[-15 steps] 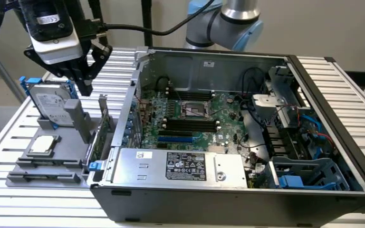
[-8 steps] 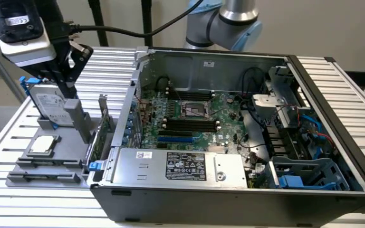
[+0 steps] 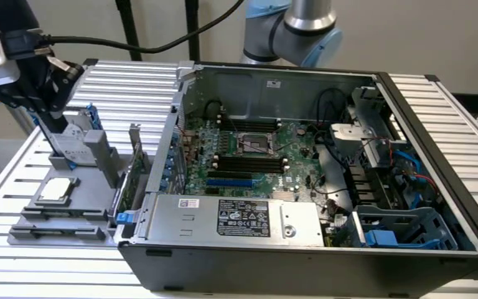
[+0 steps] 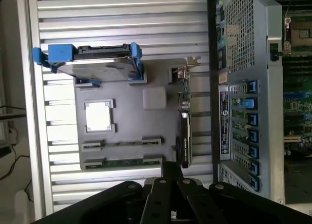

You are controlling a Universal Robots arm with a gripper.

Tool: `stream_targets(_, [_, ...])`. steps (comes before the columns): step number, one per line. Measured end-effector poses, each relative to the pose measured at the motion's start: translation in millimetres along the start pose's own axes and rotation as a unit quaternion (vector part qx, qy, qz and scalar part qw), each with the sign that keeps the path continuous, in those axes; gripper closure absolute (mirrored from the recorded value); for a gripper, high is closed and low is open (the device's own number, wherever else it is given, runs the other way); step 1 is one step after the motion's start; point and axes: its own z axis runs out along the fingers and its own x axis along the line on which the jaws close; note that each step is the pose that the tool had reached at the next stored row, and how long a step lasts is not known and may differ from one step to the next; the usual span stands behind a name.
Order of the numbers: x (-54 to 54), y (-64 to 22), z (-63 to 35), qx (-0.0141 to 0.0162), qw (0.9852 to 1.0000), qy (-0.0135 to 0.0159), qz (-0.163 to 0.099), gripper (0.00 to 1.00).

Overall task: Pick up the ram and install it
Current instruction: 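Reach for the ram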

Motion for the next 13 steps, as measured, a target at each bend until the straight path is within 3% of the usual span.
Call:
stream_targets(8, [30.2,-7.5,0.7,0.0075,1.0000,-0.0005,0.000,0.89])
stream_targets(13, [37.5,-11.2,2.1,0.0149,0.9999,0.0013,-0.001,0.89])
